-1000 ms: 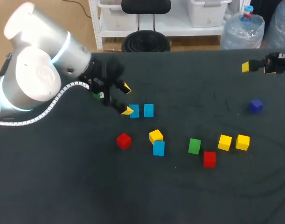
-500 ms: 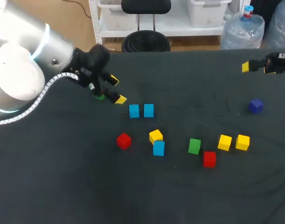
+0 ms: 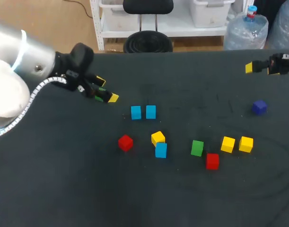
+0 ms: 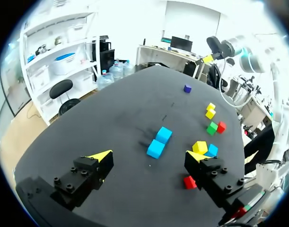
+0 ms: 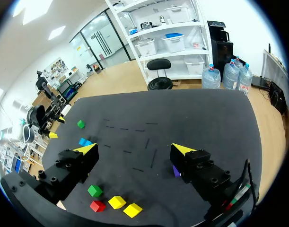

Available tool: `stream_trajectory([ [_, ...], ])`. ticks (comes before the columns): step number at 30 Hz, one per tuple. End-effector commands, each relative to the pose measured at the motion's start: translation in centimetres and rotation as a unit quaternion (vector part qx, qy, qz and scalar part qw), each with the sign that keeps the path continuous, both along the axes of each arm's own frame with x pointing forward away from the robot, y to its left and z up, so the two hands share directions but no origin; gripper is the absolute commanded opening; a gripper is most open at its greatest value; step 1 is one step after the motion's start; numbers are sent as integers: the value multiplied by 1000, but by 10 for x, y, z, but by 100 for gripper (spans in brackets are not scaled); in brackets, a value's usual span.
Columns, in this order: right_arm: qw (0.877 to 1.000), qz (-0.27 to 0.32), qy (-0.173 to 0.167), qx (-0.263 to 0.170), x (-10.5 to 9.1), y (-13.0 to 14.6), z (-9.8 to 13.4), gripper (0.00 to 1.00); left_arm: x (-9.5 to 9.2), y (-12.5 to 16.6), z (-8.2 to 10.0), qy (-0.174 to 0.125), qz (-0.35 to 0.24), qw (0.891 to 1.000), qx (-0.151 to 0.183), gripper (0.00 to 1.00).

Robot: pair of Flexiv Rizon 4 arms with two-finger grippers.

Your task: Place the blue cubes, place green cubes on the blue cubes, place the yellow cubes on the green cubes, then place the red cubes on the yellow cubes, and place purple cube on the red cubes.

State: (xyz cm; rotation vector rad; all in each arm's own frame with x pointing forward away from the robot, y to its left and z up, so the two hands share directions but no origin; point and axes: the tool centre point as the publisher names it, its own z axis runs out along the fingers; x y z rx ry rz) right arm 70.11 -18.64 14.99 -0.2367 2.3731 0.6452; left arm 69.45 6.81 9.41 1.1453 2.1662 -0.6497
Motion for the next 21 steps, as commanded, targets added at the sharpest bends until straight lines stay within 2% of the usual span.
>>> stream_trajectory([
  [1,1000,-3,0,-2,-1,1,0,100,-18,17,9,-6,15,1000,-7,100],
  [13,1000,-3,0,-2,-1,1,0,100,-37,62,11,12,42,999,-7,100],
  [21,1000,-3,0,-2,-1,1,0,100,-48,76,11,5,17,1000,22,100],
])
